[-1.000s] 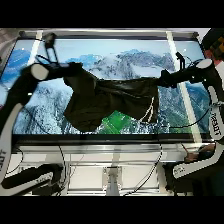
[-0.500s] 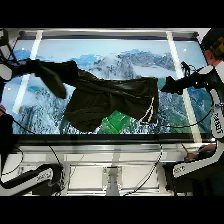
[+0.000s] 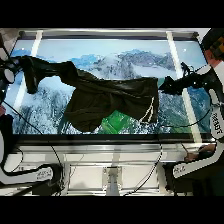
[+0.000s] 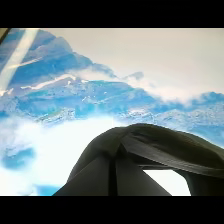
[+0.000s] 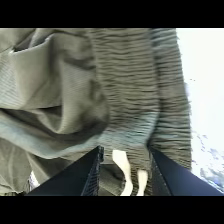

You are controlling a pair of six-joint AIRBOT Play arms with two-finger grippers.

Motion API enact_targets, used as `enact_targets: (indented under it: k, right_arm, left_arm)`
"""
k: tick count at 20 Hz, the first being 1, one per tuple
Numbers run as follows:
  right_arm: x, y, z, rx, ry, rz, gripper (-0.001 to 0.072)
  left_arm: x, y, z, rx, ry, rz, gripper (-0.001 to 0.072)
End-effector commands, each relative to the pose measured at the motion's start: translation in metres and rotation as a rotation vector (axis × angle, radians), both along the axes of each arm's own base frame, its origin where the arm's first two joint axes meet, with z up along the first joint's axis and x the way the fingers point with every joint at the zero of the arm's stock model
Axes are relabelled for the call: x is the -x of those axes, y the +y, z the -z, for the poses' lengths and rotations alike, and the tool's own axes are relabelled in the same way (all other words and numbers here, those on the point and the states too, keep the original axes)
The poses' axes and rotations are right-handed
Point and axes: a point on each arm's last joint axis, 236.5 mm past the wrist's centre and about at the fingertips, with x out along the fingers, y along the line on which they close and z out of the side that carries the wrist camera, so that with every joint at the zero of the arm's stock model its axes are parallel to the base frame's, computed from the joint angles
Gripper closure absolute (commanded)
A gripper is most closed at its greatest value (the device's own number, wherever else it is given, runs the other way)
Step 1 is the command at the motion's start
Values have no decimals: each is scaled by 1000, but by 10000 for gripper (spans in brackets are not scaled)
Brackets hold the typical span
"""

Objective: Fold the clothes and pants, and hang the long-sleeved shirts on hangers.

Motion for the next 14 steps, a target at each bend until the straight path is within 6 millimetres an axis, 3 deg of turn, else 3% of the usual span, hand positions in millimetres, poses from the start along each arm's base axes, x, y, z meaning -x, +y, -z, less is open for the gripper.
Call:
enact_targets:
  k: [1,3,4,5,6,8,10,12,13,14]
  right_arm:
    - [-4,7,3,23,-14,-12,362]
    - [-1,11,10,15,19,-14,361]
    - [5,15,16,8,47,-29,361]
    - [9,16,21,1,74,-40,363]
    - [13,18,23,-8,92,-46,368]
    - [13,18,23,-8,92,-50,420]
    - [15,19,20,-11,96,-69,587]
    - [19,21,14,-18,106,-89,618]
    - [19,22,9,-19,100,-113,620]
    - [18,22,3,-15,80,-147,679]
  left_arm:
    - [-13,18,36,-44,29,-6,701]
    - [-17,21,59,-28,57,-10,675]
    - [-21,21,59,-18,36,-11,562]
    - [-27,18,51,20,-18,-21,369]
    - [-32,17,36,79,-95,-41,275]
    - [-32,16,11,186,-186,-78,273]
    - [-25,12,-11,203,-210,-79,274]
    - [-14,3,-37,201,-222,-66,277]
    - [-7,-1,-48,202,-220,-63,315]
    - [1,-8,-58,206,-209,-56,436]
